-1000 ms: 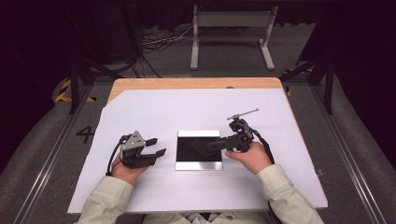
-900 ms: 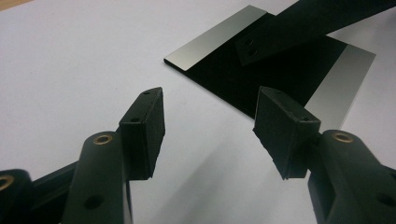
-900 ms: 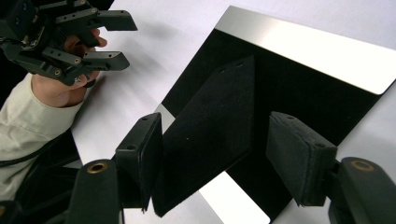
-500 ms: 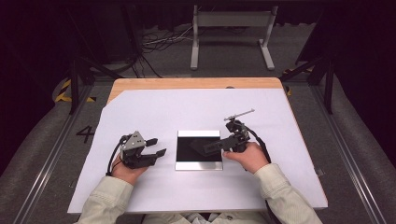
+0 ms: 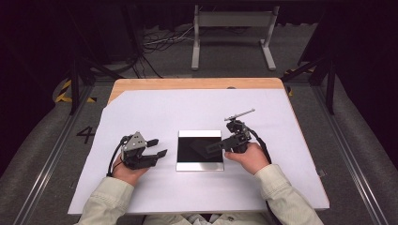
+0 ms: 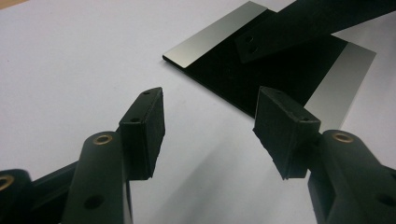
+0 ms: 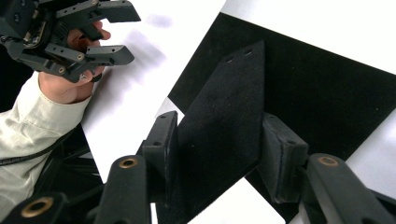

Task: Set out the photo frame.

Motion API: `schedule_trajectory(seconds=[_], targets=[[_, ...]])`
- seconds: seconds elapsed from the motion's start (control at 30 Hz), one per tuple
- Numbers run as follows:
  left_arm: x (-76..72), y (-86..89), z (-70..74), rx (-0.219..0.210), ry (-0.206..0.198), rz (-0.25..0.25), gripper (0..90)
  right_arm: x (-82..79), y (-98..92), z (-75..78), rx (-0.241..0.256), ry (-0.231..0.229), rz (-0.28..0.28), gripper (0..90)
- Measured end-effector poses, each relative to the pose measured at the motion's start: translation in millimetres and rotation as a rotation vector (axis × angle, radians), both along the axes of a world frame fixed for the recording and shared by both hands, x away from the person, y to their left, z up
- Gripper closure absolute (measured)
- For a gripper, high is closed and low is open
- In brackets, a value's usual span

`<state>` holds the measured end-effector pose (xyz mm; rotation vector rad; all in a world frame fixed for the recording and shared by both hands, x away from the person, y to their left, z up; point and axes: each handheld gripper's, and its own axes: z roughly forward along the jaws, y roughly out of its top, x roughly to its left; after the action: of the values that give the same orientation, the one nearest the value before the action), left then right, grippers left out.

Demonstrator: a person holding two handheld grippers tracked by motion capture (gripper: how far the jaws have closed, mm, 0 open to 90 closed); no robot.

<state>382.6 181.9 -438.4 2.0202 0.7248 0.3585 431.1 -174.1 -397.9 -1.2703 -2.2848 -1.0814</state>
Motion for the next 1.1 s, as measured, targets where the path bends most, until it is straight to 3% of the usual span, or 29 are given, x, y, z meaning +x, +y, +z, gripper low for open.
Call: schedule_trajectory(seconds=[0.4,0.63,0.83,1.1], targets=[[-0.5,-0.3,0.2,0.001,0.000,-0.001,43.3,-10.6,0.2,12.5,-0.034,-0.063,0.055,63.7],[-0.5,-0.8,0.1,0.003,-0.001,-0.003,43.3,-18.1,-3.0,18.0,-0.036,-0.070,0.099,69.7],[-1.0,-1.1,0.5,0.005,-0.003,-0.002,43.3,-18.3,-10.1,16.4,0.036,-0.032,0.129,77.9],[-1.3,-1.1,0.7,0.003,-0.010,-0.003,43.3,-19.7,-13.9,16.1,0.115,-0.035,0.170,85.4]])
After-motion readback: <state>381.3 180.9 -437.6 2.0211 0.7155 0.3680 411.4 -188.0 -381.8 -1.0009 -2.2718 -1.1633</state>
